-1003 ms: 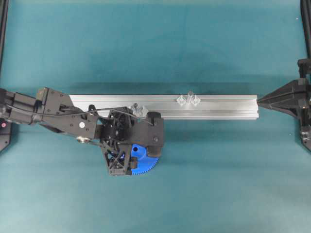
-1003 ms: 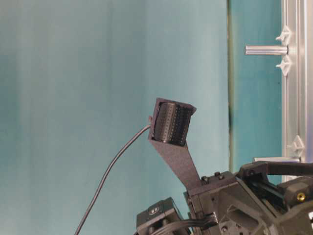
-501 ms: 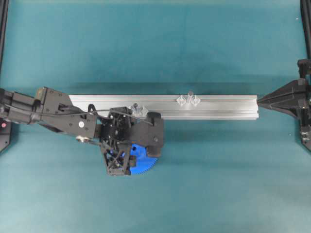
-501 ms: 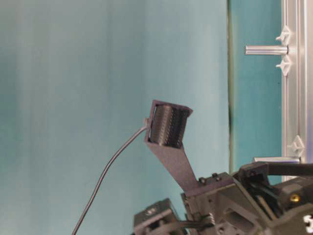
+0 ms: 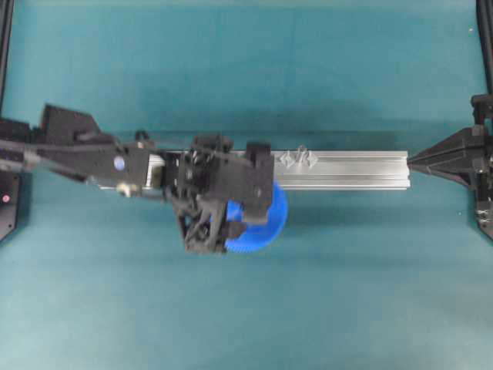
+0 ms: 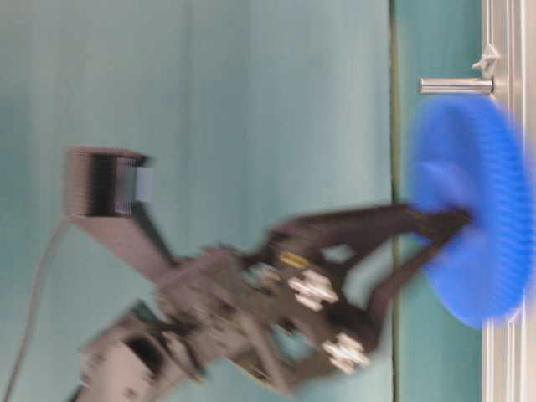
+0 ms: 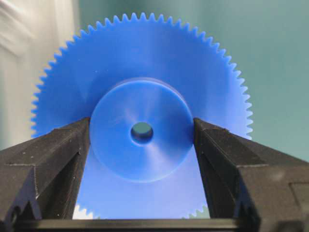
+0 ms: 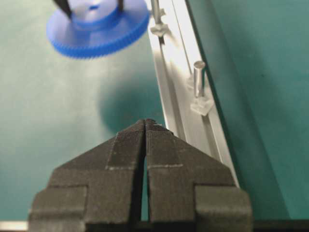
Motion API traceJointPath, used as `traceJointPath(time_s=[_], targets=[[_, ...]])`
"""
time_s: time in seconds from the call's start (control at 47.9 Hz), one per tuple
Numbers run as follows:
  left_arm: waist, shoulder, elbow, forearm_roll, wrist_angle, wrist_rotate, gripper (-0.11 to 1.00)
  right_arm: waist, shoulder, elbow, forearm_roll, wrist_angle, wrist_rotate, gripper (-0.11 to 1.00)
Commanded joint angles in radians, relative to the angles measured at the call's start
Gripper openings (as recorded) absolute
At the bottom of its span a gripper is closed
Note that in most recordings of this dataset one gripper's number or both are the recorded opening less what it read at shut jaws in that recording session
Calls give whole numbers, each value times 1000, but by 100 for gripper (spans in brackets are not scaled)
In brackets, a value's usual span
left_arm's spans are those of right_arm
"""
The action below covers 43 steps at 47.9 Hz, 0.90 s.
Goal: Find the location of the shaft and insert the large gear.
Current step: 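Carry the gear over the rail toward the right metal shaft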
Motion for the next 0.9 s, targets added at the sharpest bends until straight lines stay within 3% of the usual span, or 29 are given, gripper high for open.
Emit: traceJointPath(time_s=[0.0,0.167,0.501,0.877], targets=[[28,-43,-43,3,-34,31,72,-2,5,-11,2,-9,9,1],[67,-34,-46,2,-120,87,72,-2,-2,-5,0,-14,9,1],[126,40,-46,3,-316,104,72,-2,-15,-3,0,-14,9,1],[143,144,-120,3,-336,123,72,-3,-21,2,0,-15,9,1]])
